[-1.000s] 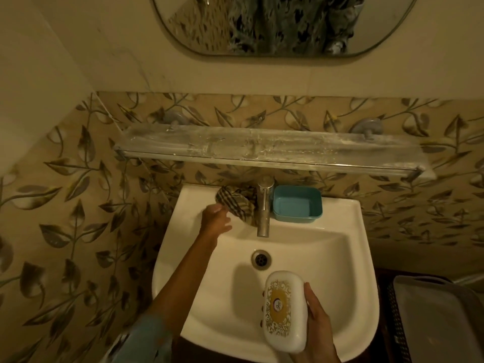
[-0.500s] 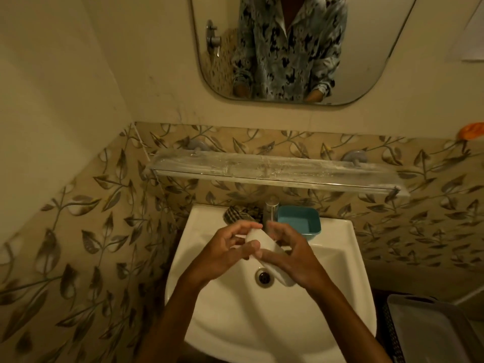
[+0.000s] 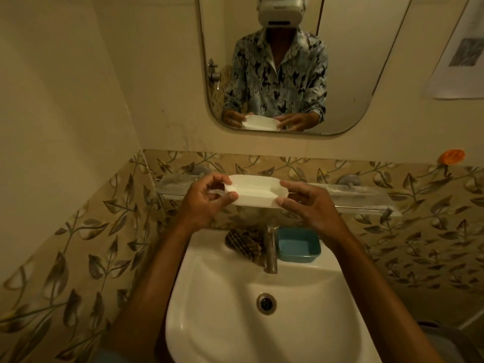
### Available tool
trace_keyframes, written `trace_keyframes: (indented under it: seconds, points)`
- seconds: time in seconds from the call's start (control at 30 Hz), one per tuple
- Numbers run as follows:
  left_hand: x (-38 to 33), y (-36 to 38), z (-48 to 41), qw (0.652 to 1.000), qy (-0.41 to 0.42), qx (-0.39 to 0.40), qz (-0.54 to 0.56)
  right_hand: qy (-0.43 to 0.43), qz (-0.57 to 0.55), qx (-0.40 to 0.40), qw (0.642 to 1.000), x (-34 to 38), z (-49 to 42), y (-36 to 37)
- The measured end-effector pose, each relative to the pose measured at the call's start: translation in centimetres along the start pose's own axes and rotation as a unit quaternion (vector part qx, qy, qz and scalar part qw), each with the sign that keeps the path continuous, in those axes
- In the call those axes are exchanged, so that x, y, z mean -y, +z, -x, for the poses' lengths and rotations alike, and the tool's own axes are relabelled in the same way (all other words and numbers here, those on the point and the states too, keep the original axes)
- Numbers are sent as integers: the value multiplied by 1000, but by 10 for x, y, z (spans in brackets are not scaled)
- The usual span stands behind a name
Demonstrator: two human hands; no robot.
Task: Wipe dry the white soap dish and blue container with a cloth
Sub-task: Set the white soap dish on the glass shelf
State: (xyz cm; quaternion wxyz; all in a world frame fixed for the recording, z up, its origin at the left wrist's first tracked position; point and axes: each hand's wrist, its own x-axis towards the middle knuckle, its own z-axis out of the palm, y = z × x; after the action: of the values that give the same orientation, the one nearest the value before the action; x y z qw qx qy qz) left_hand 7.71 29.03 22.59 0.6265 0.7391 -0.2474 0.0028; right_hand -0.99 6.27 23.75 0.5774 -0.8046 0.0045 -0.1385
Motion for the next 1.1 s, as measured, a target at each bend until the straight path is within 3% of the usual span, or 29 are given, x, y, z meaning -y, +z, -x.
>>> trace_keyframes:
  seconds: [0.13,0.27,0.5,0.93,1.03,1.1]
  points:
    - [3,-9,-31,999,11,20,-23,-39,90,-25,995,2,-33,1]
    - [13,-12,-51,998,12,11,-58,-29,112,-28,993,-5,-58,7]
    - [30,-12,-56,966,16,19,-259,-6,155,16,988,-22,-73,10]
    - [48,-10,-53,936,-12,66,-345,14,225,61,972,-38,-73,11]
    - [50,-11,-52,935,-7,69,-348,-11,206,15,978,-37,-66,9]
    - [45,-8,-42,945,53,10,-323,-82,194,-79,974,-40,-49,6]
